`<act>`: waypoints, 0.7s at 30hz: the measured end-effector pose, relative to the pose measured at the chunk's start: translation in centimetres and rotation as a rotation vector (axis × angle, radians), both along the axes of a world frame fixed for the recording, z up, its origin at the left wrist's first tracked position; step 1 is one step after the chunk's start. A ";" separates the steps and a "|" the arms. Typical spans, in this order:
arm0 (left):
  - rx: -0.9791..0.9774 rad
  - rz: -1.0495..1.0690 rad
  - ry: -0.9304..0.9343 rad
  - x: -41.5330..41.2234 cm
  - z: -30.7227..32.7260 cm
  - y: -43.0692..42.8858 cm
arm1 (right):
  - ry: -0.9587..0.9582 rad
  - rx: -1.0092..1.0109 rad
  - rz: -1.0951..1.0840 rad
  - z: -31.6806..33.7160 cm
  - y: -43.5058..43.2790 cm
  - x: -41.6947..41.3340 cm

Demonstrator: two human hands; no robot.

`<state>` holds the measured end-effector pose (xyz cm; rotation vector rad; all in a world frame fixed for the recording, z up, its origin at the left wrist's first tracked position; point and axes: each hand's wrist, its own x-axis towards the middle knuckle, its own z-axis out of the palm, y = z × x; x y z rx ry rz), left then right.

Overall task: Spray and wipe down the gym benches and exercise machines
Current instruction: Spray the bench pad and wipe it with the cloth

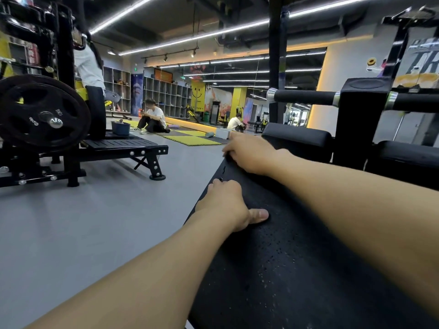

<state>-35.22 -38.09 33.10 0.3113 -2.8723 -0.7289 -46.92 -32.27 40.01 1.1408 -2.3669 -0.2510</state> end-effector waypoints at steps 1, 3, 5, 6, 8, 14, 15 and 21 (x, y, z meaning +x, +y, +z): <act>0.001 0.000 -0.001 0.0 0.0 0.0 | 0.029 -0.062 -0.052 0.4 0.3 -0.5; -0.007 0.005 0.001 0.1 -0.1 0.0 | 0.058 -0.048 -0.061 -0.1 0.2 0.2; 0.002 0.017 0.010 0.1 -0.1 -0.1 | 0.015 0.085 0.056 -1.2 0.6 2.0; 0.007 0.016 0.013 0.1 -0.1 -0.1 | -0.015 0.108 0.096 -1.4 1.4 2.1; 0.010 0.003 0.019 0.2 -0.2 -0.1 | 0.009 0.014 0.030 0.0 3.8 0.9; 0.005 0.009 0.001 0.1 0.1 0.0 | -0.047 -0.068 0.038 -0.5 7.9 3.0; 0.001 0.012 -0.002 0.0 0.1 0.0 | -0.076 0.000 0.115 -1.2 8.4 4.0; 0.007 0.035 0.022 0.1 -0.2 0.6 | 0.091 -0.195 -0.114 -0.2 11.0 3.2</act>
